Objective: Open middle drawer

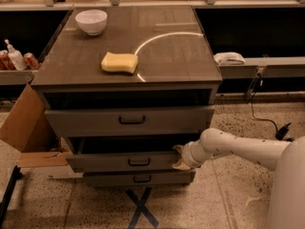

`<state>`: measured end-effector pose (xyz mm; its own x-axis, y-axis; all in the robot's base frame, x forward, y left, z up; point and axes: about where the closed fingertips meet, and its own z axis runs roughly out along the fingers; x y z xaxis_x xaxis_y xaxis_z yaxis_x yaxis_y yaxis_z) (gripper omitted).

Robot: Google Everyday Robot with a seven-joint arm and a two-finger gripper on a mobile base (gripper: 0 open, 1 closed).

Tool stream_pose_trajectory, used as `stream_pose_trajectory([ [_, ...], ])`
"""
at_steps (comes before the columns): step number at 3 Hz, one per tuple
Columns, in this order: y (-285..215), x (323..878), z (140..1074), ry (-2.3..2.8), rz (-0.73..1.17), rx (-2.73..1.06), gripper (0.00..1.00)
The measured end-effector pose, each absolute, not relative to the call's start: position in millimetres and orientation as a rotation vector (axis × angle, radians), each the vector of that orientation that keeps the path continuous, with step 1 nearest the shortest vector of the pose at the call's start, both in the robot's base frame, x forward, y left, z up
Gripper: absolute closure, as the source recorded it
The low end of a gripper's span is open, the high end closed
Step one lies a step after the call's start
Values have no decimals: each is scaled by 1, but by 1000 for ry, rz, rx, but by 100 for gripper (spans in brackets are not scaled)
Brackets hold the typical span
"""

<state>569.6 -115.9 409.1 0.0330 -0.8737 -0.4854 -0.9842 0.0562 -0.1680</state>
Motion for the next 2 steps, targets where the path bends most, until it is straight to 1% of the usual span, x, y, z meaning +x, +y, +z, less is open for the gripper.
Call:
stream_pose_trajectory([
  [1, -116, 570, 415, 1876, 314, -1853, 89],
  [2, -116, 570, 420, 1876, 314, -1853, 85],
])
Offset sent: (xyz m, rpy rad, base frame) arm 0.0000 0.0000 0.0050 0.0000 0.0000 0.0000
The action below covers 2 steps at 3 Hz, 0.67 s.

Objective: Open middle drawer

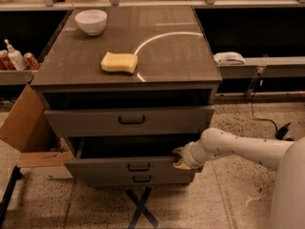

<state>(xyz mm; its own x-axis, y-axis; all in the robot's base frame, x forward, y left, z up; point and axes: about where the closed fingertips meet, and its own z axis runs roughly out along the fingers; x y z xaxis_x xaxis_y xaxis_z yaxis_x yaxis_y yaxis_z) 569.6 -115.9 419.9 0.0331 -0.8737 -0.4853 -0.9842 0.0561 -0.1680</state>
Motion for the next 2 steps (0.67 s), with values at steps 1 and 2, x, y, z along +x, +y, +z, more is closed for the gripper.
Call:
stream_pose_trajectory([
  [1, -116, 570, 422, 1876, 314, -1853, 63],
  [2, -115, 569, 420, 1876, 318, -1855, 38],
])
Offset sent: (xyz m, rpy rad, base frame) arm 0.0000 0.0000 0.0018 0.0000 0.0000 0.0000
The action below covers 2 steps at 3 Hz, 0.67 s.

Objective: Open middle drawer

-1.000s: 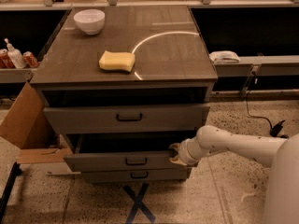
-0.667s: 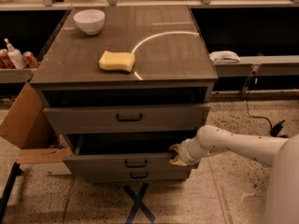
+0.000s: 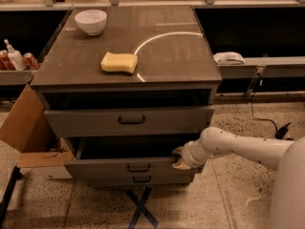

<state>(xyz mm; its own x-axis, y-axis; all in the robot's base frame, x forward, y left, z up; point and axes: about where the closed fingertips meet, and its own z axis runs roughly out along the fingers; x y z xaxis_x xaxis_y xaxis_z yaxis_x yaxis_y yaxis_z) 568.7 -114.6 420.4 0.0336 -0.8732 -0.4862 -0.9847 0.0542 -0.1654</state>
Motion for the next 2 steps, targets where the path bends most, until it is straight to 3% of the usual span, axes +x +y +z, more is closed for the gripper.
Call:
stream_pose_trajectory([
  [2, -113, 568, 419, 1876, 323, -1857, 0],
])
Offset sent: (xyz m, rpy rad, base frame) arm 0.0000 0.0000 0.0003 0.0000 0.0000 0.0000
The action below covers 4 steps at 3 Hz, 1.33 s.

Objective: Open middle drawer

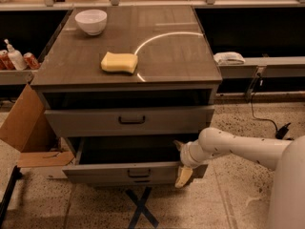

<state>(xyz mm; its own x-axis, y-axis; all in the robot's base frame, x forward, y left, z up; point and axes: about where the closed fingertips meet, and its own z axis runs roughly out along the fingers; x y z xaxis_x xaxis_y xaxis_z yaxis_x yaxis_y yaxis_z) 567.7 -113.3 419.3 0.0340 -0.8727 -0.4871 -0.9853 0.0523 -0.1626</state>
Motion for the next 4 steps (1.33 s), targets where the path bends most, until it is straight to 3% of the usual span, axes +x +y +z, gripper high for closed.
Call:
stream_pose_trajectory([
  [4, -92, 533, 418, 1778, 526, -1971, 0],
])
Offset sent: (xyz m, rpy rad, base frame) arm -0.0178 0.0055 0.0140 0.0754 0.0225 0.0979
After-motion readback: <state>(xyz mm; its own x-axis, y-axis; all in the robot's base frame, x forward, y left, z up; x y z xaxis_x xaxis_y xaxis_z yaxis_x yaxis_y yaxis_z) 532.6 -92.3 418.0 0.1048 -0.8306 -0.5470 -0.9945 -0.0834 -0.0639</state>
